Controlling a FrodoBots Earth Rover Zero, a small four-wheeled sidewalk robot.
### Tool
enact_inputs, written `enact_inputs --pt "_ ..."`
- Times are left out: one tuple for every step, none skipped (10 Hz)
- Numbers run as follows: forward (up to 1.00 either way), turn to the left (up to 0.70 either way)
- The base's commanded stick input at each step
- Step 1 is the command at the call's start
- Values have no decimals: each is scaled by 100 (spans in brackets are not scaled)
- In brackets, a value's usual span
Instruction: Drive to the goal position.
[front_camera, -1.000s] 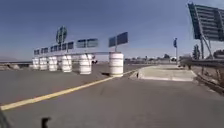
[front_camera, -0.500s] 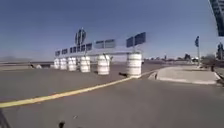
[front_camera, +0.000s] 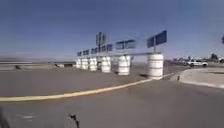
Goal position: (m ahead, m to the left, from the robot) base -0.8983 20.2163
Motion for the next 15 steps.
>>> enact_inputs --pt "0 45" --pt "0 45" --pt "0 45" --pt "0 45" --pt "0 45" --pt "0 45" --pt "0 45" --pt "0 45" --pt "0 45" --pt "0 45" --pt "0 45" --pt "0 45" --pt "0 45" --pt "0 45" --pt "0 45"
